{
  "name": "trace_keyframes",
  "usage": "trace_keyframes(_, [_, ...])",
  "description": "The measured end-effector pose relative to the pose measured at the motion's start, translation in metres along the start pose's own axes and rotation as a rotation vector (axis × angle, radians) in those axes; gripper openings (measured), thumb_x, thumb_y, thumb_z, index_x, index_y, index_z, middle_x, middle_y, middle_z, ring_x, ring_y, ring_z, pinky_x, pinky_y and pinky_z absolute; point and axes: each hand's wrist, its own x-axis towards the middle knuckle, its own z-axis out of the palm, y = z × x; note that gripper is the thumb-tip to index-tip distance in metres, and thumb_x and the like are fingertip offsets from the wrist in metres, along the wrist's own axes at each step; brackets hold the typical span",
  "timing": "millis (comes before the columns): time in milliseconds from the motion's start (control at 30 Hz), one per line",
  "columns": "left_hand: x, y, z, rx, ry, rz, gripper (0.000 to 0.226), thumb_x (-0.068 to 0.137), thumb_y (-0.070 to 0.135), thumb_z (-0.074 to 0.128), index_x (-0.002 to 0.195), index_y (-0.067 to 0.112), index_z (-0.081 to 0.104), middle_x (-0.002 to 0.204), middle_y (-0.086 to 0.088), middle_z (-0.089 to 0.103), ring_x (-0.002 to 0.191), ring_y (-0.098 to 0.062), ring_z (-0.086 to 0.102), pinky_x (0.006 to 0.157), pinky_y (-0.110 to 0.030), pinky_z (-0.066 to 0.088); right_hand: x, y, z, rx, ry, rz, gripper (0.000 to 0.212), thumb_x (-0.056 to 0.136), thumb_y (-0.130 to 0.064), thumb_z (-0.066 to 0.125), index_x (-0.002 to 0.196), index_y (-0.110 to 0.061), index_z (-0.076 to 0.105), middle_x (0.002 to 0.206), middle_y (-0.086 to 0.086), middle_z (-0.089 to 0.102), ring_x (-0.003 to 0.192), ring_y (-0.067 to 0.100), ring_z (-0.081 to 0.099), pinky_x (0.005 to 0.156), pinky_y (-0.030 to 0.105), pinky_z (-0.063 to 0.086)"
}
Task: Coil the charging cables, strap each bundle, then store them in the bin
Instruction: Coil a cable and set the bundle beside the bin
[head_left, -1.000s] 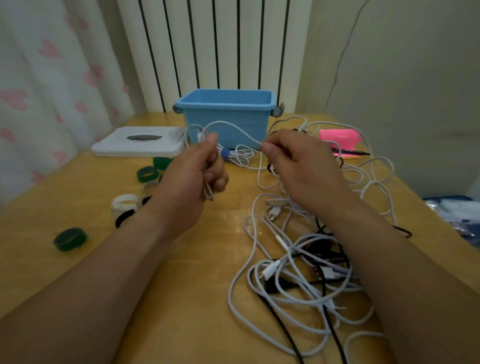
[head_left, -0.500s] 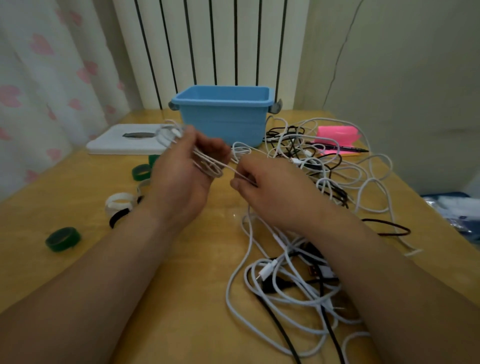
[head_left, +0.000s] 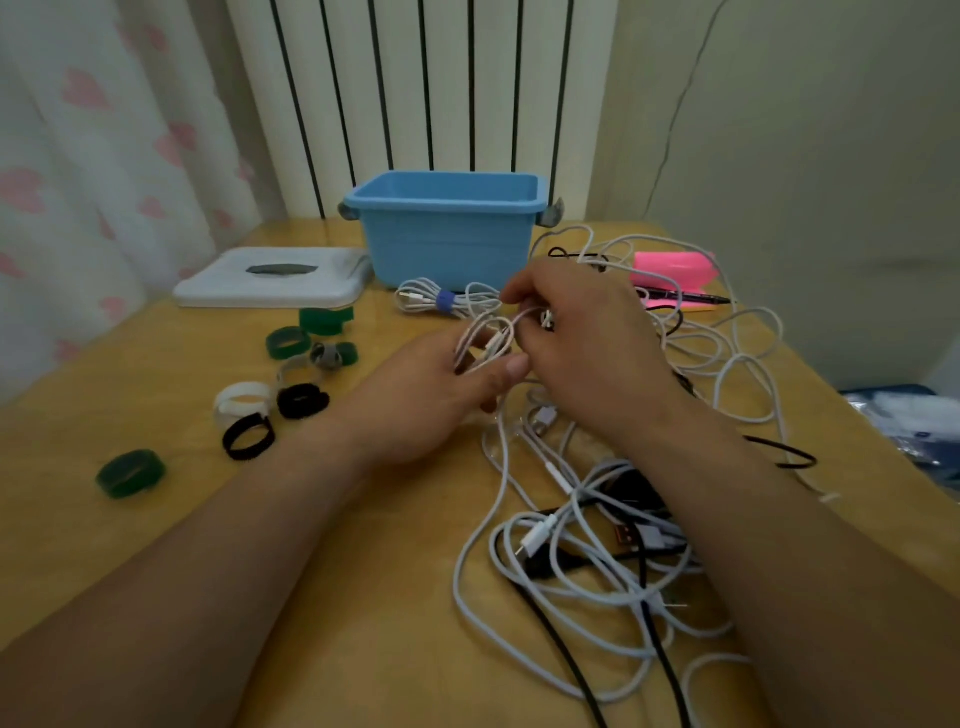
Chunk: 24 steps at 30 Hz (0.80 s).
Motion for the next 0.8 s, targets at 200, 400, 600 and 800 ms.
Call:
trace_keyframes(200, [-0.002, -0.006, -0.003, -0.042, 0.099, 0.011, 0.037, 0.108, 0.037, 0.061, 0.073, 0.026, 0.056, 0.066, 0.012, 0.055, 0.062, -0.003, 0.048, 0.067, -0.030, 0.040, -0.003, -0.003, 0.000, 0.207, 0.038, -0.014, 0.013, 0.096, -0.021, 0.071, 0.108, -0.022, 0.071, 0.097, -0.010, 0.071, 0.090, 0.004, 0.064, 0.077, 0.022, 0.049])
trace_keyframes(400, [0.003, -0.007, -0.021, -0.663, 0.431, -0.050, 0.044, 0.110, 0.030, 0.053, 0.067, 0.023, 0.045, 0.059, 0.003, 0.039, 0.055, -0.012, 0.035, 0.055, -0.030, 0.036, -0.001, 0.013, 0.005, 0.223, 0.003, 0.118, 0.010, 0.104, -0.032, 0.065, 0.103, -0.023, 0.071, 0.086, -0.007, 0.069, 0.081, 0.012, 0.062, 0.074, 0.038, 0.051])
trace_keyframes(600, [0.009, -0.009, -0.001, -0.766, 0.287, -0.058, 0.049, 0.096, 0.058, 0.068, 0.109, 0.012, 0.062, 0.073, -0.006, 0.044, 0.066, -0.015, 0.041, 0.059, -0.030, 0.038, -0.007, -0.001, 0.012, 0.195, -0.034, 0.000, 0.015, 0.105, -0.038, 0.062, 0.102, -0.025, 0.069, 0.078, -0.009, 0.066, 0.071, 0.014, 0.062, 0.066, 0.043, 0.053])
trace_keyframes(800, [0.015, -0.013, -0.002, -0.777, 0.351, -0.119, 0.032, 0.109, 0.041, 0.060, 0.098, 0.013, 0.072, 0.093, -0.014, 0.066, 0.086, -0.025, 0.060, 0.078, -0.042, 0.048, -0.011, -0.015, 0.018, 0.159, -0.195, -0.161, 0.007, 0.098, -0.036, 0.069, 0.100, -0.029, 0.066, 0.088, -0.011, 0.071, 0.081, 0.015, 0.066, 0.071, 0.040, 0.054])
